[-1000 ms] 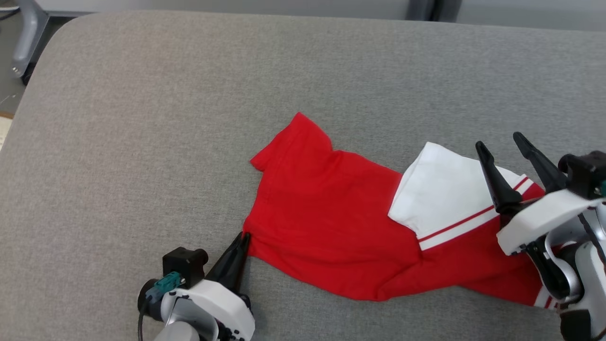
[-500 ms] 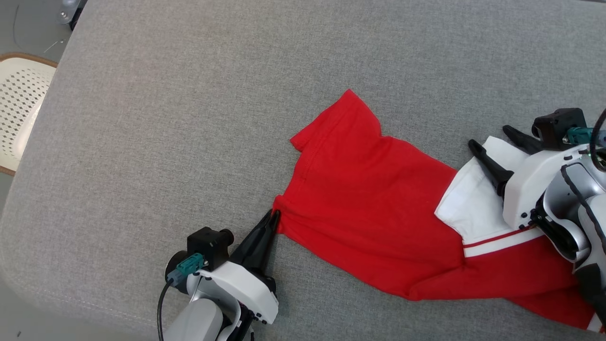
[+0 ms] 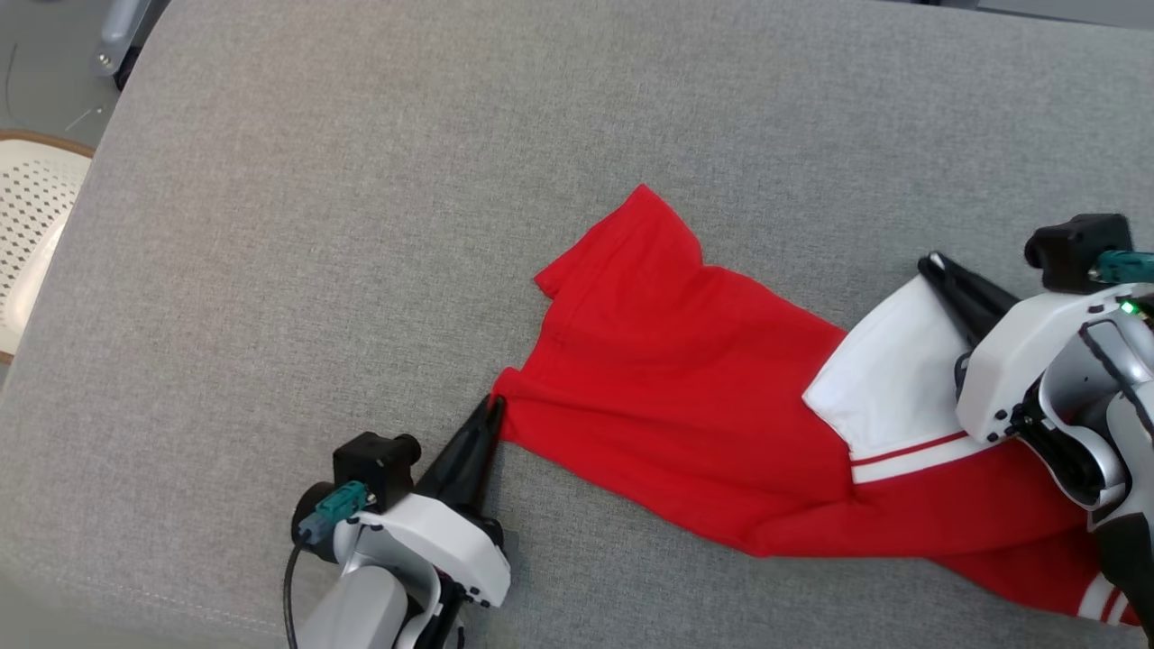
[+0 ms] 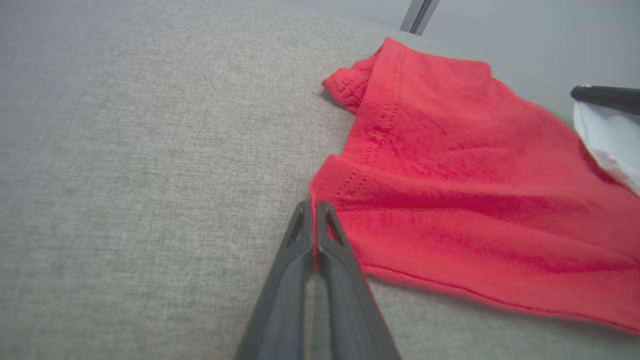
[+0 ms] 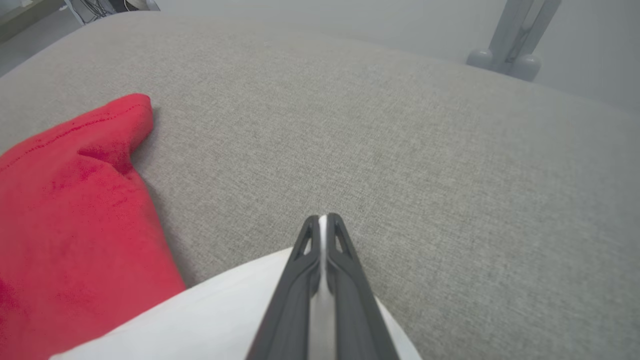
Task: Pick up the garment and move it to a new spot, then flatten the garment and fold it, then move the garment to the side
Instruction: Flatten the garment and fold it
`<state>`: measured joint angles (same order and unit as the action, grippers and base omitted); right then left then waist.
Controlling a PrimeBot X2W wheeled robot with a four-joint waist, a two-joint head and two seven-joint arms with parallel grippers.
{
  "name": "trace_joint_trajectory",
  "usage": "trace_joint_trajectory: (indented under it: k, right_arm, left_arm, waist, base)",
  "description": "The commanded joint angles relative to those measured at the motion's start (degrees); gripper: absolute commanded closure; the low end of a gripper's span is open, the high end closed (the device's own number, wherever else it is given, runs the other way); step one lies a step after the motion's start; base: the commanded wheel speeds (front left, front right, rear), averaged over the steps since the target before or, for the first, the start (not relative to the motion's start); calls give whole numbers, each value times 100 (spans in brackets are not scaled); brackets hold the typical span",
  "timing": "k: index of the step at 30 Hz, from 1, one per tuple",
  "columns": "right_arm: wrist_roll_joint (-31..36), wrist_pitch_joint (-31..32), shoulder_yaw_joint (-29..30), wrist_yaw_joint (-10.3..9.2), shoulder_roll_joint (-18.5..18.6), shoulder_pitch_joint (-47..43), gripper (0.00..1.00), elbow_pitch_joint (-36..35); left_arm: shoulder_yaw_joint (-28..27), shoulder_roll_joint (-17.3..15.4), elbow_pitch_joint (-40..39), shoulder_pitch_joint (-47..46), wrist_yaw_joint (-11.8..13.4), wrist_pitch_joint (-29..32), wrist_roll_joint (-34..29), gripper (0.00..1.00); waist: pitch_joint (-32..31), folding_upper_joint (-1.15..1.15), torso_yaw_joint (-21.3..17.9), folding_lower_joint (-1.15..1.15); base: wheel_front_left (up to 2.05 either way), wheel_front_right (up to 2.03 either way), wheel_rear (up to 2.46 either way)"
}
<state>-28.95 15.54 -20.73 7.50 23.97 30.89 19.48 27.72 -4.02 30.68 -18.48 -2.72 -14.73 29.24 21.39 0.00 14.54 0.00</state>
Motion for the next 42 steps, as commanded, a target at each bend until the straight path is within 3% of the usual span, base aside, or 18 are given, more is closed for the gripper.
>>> trace_joint_trajectory:
  k: [1,11,20,31,42]
  right_arm:
    - [-43,-148,63,-1,7,-55,100,-80]
    - [-246,-1313,783,-2,-343,-516,100,-960]
    - [-241,-1783,1264,-1,-477,-718,100,-1866]
    - [-61,-1604,1936,-1,-388,-208,100,-2709]
    - [-190,-1227,1988,-1,-325,560,100,-2873]
  left_arm:
    - [-71,-66,-7,-63,60,-19,-44,100]
    - [-557,-349,-660,-20,275,-53,-47,100]
    - [-876,-625,-1386,-201,490,155,89,100]
    - [-1096,-1209,-2897,-973,746,1018,-77,100]
    - [-1332,-1527,-3627,-1823,936,1644,-120,100]
  waist:
    - [-60,0,-36,0]
    - [-550,0,-400,0]
    - [-964,0,-820,0]
    - [-1346,0,-1248,0]
    - [-1476,0,-1493,0]
  base:
    - [0,0,0]
    - [0,0,0]
    - [0,0,0]
    - [0,0,0]
    - [0,0,0]
